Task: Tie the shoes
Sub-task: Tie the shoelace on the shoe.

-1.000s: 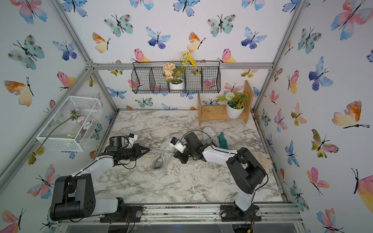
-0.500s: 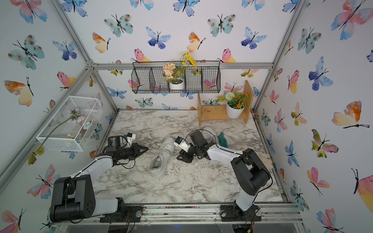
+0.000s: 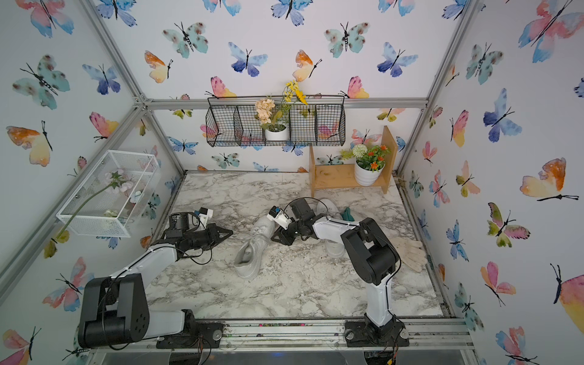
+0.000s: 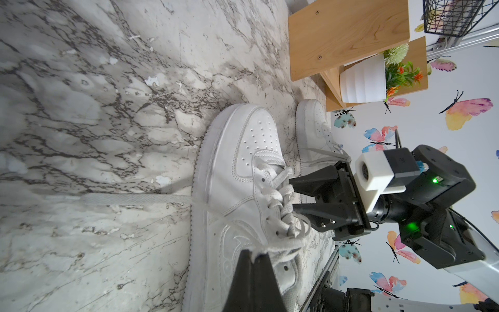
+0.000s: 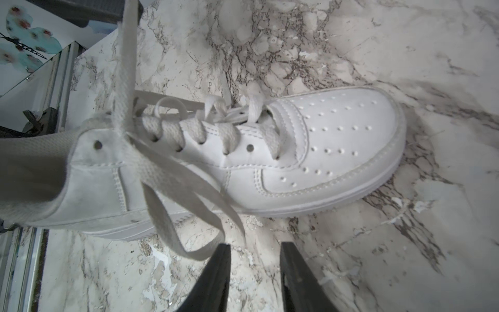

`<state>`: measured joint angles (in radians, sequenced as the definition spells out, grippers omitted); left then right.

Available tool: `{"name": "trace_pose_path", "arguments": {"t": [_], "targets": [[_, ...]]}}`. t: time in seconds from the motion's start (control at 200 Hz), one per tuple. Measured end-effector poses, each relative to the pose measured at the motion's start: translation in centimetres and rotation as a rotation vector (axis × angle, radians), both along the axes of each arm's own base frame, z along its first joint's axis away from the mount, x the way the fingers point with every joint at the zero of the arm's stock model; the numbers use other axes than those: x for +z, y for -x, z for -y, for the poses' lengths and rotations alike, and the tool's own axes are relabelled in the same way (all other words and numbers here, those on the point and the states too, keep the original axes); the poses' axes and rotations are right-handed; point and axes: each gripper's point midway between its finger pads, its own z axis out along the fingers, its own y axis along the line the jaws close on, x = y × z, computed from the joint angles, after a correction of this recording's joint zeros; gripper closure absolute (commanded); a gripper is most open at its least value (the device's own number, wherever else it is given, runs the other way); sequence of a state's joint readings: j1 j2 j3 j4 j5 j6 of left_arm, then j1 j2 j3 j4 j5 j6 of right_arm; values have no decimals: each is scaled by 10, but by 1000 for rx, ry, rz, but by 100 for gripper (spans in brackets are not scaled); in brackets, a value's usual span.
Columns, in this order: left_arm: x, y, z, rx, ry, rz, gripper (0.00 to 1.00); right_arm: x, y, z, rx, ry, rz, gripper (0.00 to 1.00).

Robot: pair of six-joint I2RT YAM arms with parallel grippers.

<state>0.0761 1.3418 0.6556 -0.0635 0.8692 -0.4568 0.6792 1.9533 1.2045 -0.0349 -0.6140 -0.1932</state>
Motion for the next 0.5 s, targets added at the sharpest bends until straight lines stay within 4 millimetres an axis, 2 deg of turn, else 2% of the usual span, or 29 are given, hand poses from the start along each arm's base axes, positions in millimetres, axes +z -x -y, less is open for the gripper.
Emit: {"name": "trace_pose_path", "arguments": {"t": [0.501], "targets": [[0, 1, 2, -6, 0, 0, 100, 0, 6, -25, 38, -23, -11, 60]]}}
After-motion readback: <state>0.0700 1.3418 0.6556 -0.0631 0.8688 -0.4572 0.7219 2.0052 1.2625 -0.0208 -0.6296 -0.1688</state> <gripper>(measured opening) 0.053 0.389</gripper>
